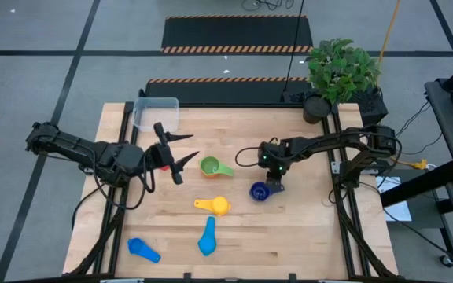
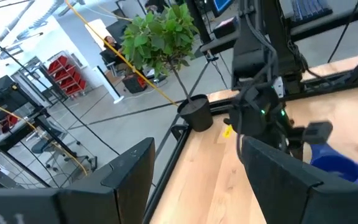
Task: Nest measuring cups in basket
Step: Stack the dark blue measuring cup on top of the green measuring cup
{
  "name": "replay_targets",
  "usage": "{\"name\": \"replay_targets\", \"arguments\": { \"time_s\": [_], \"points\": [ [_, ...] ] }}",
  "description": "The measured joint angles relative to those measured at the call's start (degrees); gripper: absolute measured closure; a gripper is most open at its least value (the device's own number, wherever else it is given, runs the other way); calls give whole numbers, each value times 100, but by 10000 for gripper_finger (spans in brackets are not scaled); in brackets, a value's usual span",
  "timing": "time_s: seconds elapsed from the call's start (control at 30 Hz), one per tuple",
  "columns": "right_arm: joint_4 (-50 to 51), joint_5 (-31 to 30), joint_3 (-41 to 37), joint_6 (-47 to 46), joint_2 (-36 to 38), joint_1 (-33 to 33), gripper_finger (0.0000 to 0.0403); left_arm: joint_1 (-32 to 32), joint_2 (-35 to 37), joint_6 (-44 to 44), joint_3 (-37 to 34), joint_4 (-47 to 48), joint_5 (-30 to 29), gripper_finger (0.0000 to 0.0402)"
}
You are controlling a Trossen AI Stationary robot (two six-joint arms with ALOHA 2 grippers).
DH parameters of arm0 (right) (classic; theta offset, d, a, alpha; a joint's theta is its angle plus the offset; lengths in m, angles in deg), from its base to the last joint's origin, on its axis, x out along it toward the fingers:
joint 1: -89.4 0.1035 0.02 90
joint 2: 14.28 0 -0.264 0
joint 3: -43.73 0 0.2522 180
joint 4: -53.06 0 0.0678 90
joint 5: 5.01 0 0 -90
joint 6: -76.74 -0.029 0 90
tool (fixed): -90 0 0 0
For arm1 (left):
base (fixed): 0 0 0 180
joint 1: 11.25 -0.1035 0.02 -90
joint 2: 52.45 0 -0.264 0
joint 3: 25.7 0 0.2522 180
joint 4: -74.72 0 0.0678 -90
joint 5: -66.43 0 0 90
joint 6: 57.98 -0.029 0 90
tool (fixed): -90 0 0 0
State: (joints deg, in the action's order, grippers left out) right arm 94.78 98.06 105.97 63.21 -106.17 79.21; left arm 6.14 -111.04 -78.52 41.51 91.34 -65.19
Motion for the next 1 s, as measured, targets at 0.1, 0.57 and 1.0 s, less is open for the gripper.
{"name": "replay_targets", "arguments": {
  "time_s": [0.1,0.57,1.0],
  "points": [
    [-103,-198,-78,-308,14,159,323,0,0,72,0,-37,188,158],
    [-111,-1135,-171,-1230,686,949,323,38,0,229,0,25,512,158],
    [-73,-2427,-167,-3155,1376,2535,323,607,0,318,0,38,587,158]
  ]
}}
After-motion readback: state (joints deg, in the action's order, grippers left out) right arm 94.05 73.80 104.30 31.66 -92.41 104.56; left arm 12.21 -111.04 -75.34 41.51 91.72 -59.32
